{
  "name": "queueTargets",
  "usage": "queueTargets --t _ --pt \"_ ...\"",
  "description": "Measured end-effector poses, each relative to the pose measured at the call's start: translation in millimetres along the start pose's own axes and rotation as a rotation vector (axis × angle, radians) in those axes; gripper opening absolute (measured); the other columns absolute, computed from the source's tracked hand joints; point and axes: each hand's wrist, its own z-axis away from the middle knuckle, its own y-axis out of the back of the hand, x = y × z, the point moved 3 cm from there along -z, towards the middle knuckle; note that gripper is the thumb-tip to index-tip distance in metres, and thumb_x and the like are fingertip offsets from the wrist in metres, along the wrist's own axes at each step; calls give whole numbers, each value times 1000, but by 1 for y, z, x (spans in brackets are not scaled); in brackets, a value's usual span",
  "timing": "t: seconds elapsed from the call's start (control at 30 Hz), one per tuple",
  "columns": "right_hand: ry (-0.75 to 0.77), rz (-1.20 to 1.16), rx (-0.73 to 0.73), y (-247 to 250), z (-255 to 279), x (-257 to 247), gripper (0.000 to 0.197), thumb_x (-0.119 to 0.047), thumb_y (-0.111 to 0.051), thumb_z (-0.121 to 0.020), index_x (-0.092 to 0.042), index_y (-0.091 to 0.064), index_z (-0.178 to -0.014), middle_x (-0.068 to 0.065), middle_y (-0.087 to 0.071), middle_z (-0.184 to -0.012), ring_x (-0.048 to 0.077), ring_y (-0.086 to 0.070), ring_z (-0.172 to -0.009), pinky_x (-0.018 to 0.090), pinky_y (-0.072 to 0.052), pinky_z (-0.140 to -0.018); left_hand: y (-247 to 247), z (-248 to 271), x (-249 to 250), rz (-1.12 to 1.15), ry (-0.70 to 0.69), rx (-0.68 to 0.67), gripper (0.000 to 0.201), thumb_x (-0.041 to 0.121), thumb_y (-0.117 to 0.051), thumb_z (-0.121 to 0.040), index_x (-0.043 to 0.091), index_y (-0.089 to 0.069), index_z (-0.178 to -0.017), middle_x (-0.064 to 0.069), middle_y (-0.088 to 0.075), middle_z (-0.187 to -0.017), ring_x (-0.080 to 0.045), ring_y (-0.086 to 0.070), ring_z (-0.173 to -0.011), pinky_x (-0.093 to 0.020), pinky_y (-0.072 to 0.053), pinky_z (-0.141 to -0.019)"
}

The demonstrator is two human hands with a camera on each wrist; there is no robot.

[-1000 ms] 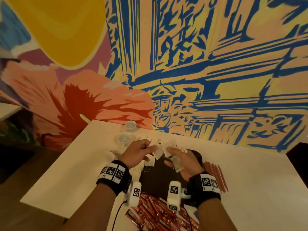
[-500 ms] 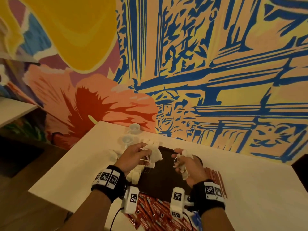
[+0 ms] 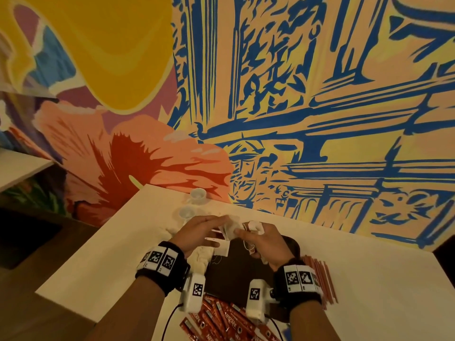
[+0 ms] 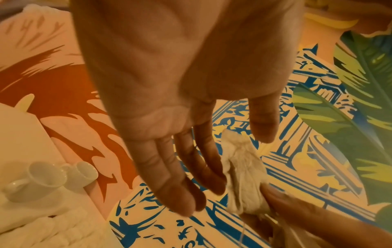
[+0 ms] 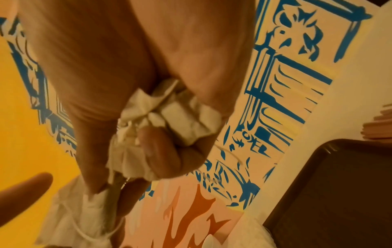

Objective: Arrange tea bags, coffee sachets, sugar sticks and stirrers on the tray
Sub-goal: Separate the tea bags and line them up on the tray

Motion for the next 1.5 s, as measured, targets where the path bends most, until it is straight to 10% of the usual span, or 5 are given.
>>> queueTargets --t 0.3,0.47,0.73,1.1,1.5 --pt "50 157 -83 -9 -18 -1 29 -22 -80 -86 -19 -70 -114 -2 -70 -84 3 -60 -58 17 -45 -49 20 -27 -5 -193 -129 25 26 30 -69 -93 5 -74 -88 -5 -72 -83 -18 -69 -83 -31 -57 -78" --pt "-9 203 -146 -14 -27 2 11 -24 -75 -91 -13 -71 -92 -8 -64 -59 2 -52 -45 18 -39 -43 25 -36 -1 -294 -259 50 16 23 -69 -94 15 -74 -82 11 -69 -71 -2 -62 -68 -18 -49 -64" --pt "-69 126 -111 -21 -45 12 20 -26 -74 -91 -7 -76 -95 -1 -72 -72 13 -51 -54 24 -39 -46 59 -60 -13 -246 -226 223 16 28 -72 -91 13 -77 -95 0 -75 -86 -11 -65 -71 -34 -55 -68" --pt "-89 105 -57 -25 -74 25 19 -29 -76 -90 -13 -77 -99 -6 -59 -58 13 -48 -51 26 -38 -47 61 -82 -30 -319 -103 -96 15 25 -76 -89 26 -73 -74 -3 -75 -78 -15 -68 -75 -31 -54 -70" --pt "-175 56 -65 -30 -97 55 15 -35 -80 -84 -22 -76 -92 1 -62 -67 14 -48 -54 28 -39 -50 77 -112 -48 -365 -63 -119 37 21 -72 -92 -12 -58 -84 -19 -69 -79 -14 -68 -71 -26 -58 -69"
